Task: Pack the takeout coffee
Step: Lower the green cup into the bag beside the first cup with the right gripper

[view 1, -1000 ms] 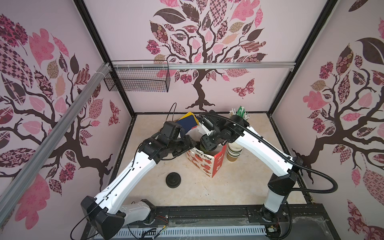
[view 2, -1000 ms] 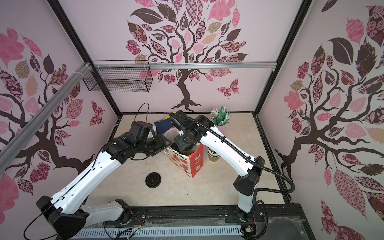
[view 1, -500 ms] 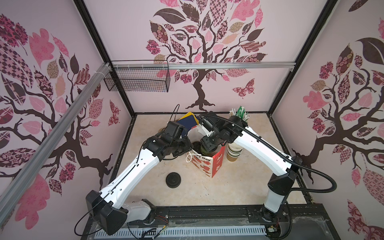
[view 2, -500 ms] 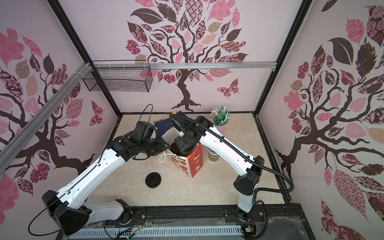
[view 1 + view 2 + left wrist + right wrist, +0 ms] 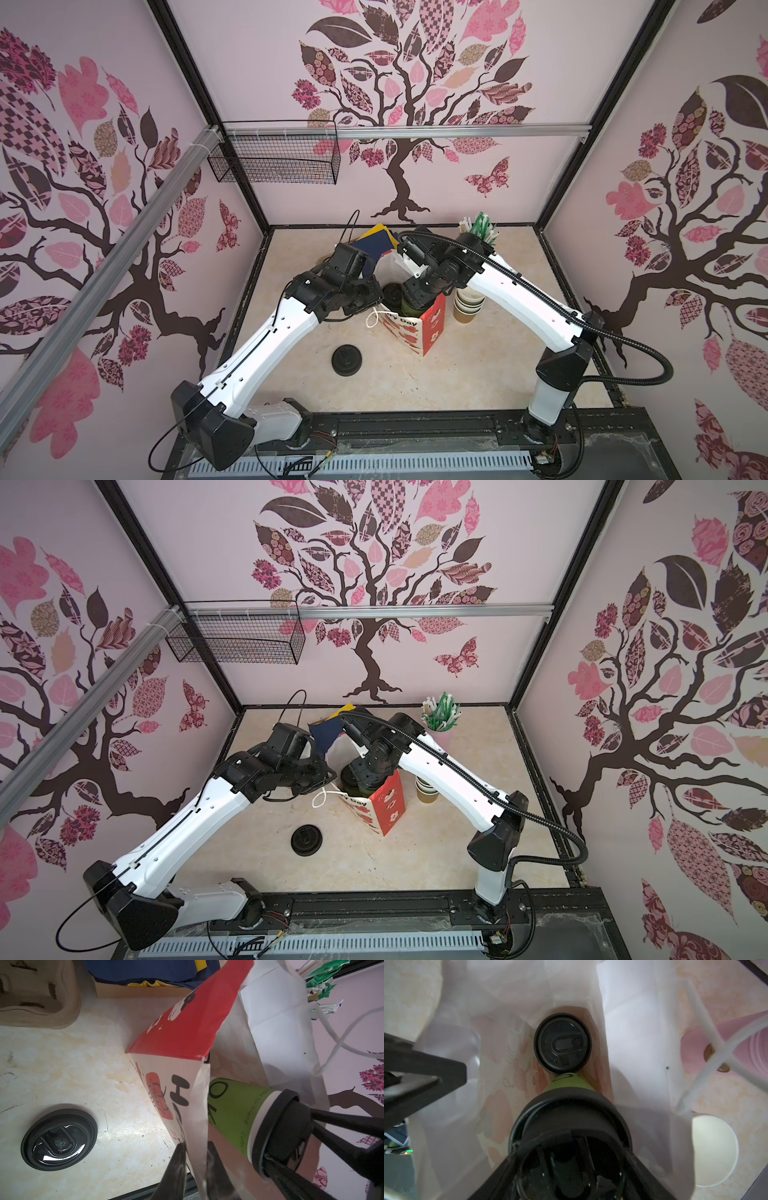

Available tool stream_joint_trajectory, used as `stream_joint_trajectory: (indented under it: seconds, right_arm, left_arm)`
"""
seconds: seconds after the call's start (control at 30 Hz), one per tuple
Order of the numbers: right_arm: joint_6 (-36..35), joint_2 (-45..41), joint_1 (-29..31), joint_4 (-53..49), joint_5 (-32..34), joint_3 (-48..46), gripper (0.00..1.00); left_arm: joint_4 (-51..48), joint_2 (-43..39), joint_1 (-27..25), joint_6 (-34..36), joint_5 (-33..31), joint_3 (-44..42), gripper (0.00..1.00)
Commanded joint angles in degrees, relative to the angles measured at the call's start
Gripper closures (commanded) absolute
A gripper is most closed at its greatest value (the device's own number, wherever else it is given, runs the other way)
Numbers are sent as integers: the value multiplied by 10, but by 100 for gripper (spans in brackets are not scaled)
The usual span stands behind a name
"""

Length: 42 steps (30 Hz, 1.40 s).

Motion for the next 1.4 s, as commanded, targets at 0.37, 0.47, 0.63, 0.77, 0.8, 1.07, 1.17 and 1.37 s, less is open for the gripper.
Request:
stream_joint_trajectory:
  seconds: [0.37,0.47,0.63,0.77,0.8,1.07,1.17,1.37]
  right_arm:
    - [-19,26,5,-21,6,6,33]
    - [-21,41,5,-21,11,7,33]
    - [-23,67,5,-21,8,33,33]
    - [-24,83,5,-20,5,42,33]
    - [-24,86,5,-20,7,42,33]
    - [-20,92,5,-20,13,38,32]
    - [-20,83,6,-19,8,35,32]
    - [-31,64,5,-13,12,18,32]
  left_arm:
    - [14,-10,-1,20,21,23,67]
    - [16,-21,0,17,11,24,61]
    - [6,-37,0,18,-11,37,49]
    - [-10,-48,0,17,-21,41,42]
    - [-14,-52,1,16,-23,41,41]
    - [-26,-77,2,15,33,36,32]
    - [-14,-84,2,13,78,31,26]
    - [24,-93,2,-3,142,8,29]
